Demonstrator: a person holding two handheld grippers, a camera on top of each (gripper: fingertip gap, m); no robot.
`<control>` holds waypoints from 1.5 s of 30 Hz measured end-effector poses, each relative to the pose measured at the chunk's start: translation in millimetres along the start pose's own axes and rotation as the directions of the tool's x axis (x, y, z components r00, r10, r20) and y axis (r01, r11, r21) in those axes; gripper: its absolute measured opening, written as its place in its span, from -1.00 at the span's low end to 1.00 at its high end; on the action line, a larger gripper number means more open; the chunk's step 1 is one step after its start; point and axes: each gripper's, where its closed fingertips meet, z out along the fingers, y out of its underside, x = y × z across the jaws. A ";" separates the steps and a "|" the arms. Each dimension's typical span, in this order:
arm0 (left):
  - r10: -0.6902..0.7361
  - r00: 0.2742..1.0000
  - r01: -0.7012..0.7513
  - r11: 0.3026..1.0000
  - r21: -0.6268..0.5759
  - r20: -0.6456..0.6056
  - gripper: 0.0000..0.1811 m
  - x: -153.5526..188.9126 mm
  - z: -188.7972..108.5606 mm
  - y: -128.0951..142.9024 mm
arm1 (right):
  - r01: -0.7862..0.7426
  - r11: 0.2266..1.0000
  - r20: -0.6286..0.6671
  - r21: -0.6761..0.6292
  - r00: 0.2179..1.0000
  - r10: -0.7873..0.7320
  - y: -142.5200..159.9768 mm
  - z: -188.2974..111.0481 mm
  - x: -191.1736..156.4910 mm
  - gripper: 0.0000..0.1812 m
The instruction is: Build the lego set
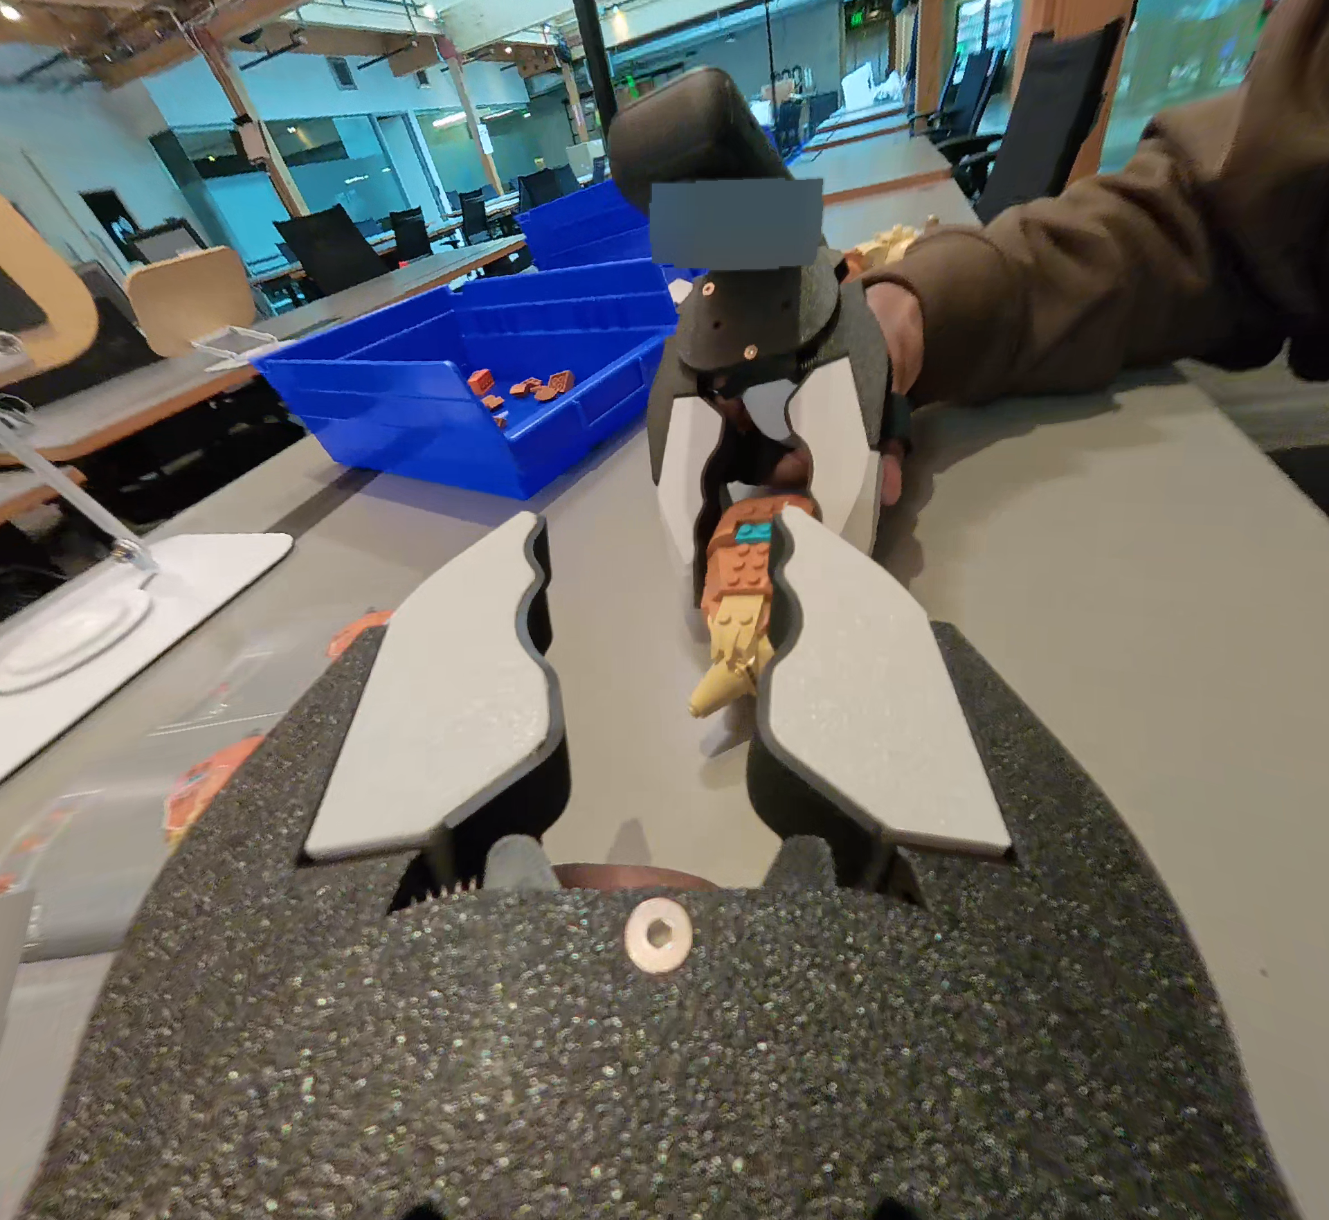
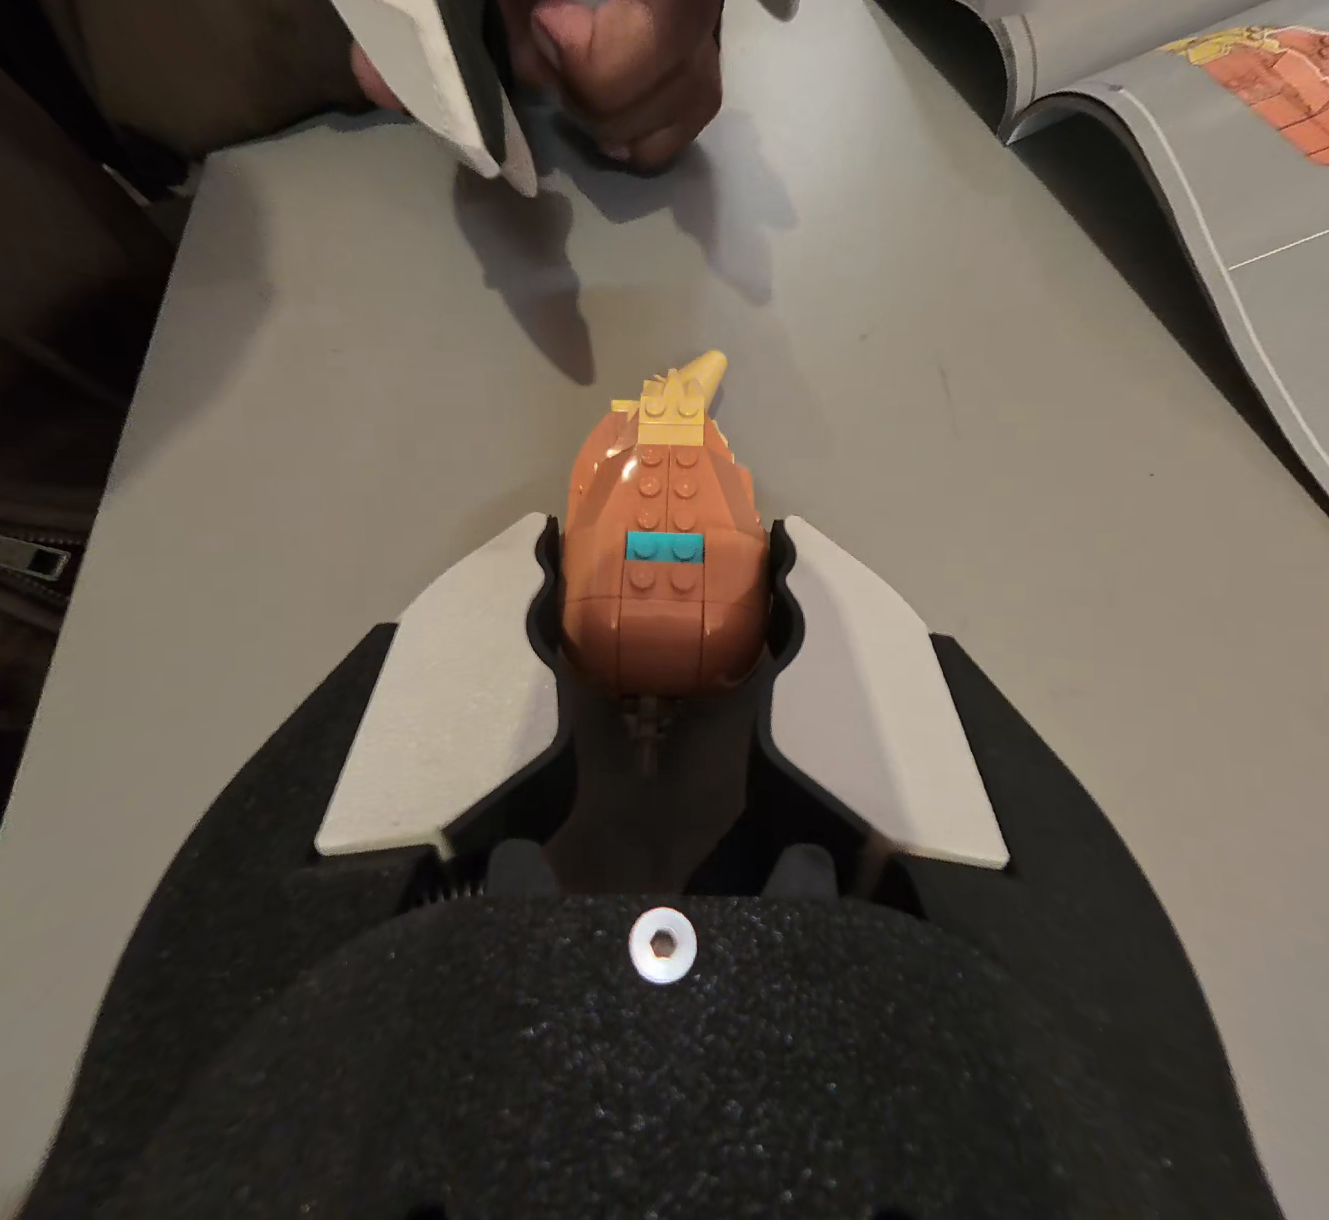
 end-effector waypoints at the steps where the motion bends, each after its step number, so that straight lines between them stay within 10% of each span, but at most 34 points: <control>1: -0.029 1.000 0.029 1.000 0.002 -0.010 -0.36 0.6 0.6 -0.4 | 0.003 1.000 -0.004 -0.005 1.000 -0.003 0.5 0.8 0.0 -0.38; 27: -0.255 0.966 0.257 0.963 0.080 -0.037 -0.36 -11.8 -0.6 -7.2 | -0.012 0.996 -0.006 0.087 1.000 0.013 -7.1 -7.6 -0.3 -0.28; 45: -0.297 0.955 0.297 0.955 0.015 0.010 -0.38 -18.4 -1.1 2.7 | -0.068 0.952 -0.256 0.300 0.955 0.149 -21.4 -46.0 54.4 -0.28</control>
